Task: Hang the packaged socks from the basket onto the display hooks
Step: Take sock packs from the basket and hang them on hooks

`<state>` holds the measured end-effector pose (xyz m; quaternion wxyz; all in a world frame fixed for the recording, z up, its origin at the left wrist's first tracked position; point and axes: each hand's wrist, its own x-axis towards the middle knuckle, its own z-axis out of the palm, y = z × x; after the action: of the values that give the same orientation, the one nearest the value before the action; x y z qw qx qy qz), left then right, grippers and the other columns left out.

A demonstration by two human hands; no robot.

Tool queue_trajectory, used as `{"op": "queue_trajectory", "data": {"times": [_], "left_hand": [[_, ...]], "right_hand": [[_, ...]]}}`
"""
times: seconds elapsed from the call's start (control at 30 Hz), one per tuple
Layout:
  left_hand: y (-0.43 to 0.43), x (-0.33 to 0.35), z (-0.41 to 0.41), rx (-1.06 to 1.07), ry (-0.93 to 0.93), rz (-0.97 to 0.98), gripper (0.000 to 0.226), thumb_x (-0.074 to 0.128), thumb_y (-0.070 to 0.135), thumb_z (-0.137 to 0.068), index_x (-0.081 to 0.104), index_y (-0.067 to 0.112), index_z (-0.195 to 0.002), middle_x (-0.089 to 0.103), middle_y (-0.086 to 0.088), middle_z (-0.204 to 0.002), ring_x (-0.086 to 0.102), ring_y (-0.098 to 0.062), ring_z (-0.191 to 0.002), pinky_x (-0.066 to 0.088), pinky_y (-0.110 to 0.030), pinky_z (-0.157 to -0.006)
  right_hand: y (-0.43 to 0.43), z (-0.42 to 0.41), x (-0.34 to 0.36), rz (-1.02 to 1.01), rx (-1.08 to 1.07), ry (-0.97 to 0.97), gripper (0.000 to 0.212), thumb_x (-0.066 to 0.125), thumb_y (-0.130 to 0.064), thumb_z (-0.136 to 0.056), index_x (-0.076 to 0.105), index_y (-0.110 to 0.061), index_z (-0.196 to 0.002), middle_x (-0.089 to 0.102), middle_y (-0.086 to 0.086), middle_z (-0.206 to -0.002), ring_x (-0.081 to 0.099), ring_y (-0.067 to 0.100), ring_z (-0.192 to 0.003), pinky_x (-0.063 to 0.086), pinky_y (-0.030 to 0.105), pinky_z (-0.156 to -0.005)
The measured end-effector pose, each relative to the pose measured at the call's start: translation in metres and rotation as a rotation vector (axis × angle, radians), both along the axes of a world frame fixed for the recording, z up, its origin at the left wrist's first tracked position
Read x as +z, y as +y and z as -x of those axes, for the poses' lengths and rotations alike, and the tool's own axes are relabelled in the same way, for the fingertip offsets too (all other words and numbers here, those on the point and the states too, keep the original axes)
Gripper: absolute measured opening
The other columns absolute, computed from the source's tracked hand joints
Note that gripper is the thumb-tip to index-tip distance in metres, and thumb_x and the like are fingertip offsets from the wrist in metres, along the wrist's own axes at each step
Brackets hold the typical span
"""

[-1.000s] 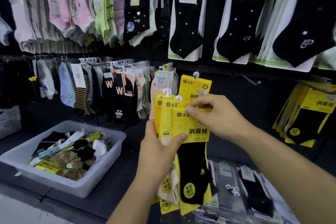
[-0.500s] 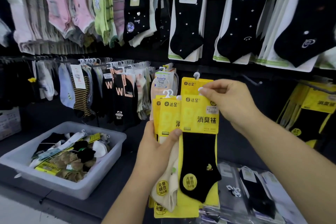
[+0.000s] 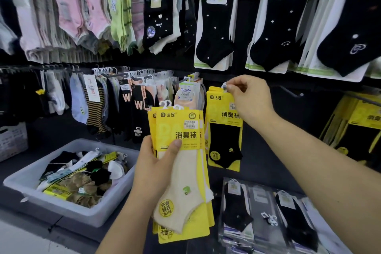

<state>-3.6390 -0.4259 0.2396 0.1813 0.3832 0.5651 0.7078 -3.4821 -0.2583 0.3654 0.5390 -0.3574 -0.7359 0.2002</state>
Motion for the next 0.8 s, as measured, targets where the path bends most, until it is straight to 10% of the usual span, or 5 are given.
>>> {"op": "queue_trajectory", "data": {"times": [0.2,0.43,0.8], "left_hand": [[0.004,-0.002,-0.012,-0.095,-0.016,-0.003,0.032,0.074,0.067,-0.073,0.064,0.05,-0.098,0.079,0.022,-0.098,0.077,-0.001,-0.085,0.059,-0.019,-0.061],[0.007,-0.002,-0.029,-0.168,-0.03,-0.068,0.045,0.079,0.078,-0.069,0.062,0.053,-0.103,0.08,0.016,-0.109,0.079,-0.008,-0.097,0.064,-0.032,-0.075],[0.013,-0.006,-0.043,-0.254,-0.238,-0.077,0.042,0.079,0.067,-0.073,0.068,0.039,-0.102,0.081,0.006,-0.105,0.079,-0.011,-0.092,0.06,-0.022,-0.067]], "right_hand": [[-0.014,-0.013,-0.013,-0.195,-0.165,-0.115,0.019,0.061,-0.013,-0.096,0.071,-0.021,-0.111,0.063,-0.008,-0.1,0.058,0.015,-0.104,0.048,0.029,-0.091],[-0.059,-0.015,-0.035,0.14,0.206,-0.011,0.031,0.08,-0.053,-0.075,0.069,-0.025,-0.082,0.065,-0.006,-0.082,0.057,0.008,-0.071,0.047,0.023,-0.06],[-0.05,-0.036,-0.038,0.407,0.339,0.002,0.016,0.068,-0.01,-0.095,0.078,-0.024,-0.096,0.075,0.005,-0.103,0.073,0.026,-0.094,0.057,0.059,-0.087]]}}
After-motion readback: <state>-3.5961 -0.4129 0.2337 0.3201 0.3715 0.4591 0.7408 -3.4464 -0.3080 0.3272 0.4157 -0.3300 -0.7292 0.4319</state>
